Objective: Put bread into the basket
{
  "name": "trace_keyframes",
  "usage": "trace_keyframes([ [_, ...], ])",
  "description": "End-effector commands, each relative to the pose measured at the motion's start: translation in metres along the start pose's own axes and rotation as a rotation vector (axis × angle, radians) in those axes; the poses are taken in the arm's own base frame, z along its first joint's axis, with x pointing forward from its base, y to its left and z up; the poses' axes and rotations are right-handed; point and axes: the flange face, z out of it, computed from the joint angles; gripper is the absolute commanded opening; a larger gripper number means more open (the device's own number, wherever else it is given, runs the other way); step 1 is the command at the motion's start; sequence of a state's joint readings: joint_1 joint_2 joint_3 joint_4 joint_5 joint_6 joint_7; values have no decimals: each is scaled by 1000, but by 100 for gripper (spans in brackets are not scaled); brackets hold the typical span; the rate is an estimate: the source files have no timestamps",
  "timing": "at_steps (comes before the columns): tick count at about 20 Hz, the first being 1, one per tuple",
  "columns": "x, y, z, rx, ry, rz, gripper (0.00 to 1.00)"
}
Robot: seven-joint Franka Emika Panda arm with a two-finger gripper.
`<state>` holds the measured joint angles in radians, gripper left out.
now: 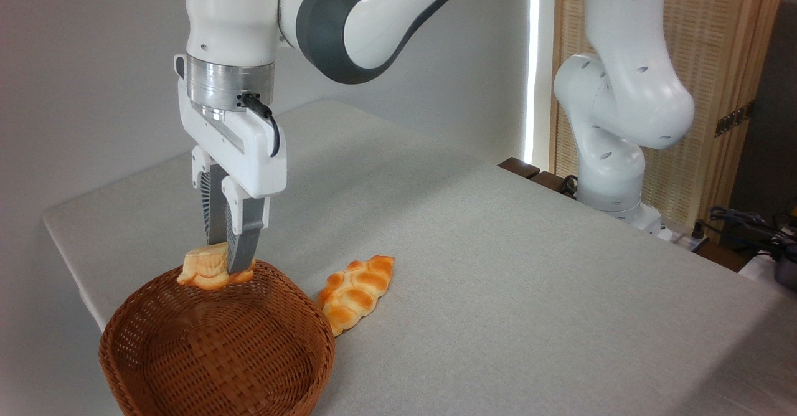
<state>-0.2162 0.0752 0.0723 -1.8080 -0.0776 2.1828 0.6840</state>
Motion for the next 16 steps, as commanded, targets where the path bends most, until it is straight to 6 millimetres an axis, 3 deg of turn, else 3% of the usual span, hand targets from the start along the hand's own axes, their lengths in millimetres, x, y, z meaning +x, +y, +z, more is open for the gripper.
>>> trace_keyframes([
  [1, 4, -1, -5, 22, 11, -32, 100],
  [8, -1, -3, -13, 14, 11, -110, 100],
  [16, -27, 19, -20, -129, -193, -102, 100],
])
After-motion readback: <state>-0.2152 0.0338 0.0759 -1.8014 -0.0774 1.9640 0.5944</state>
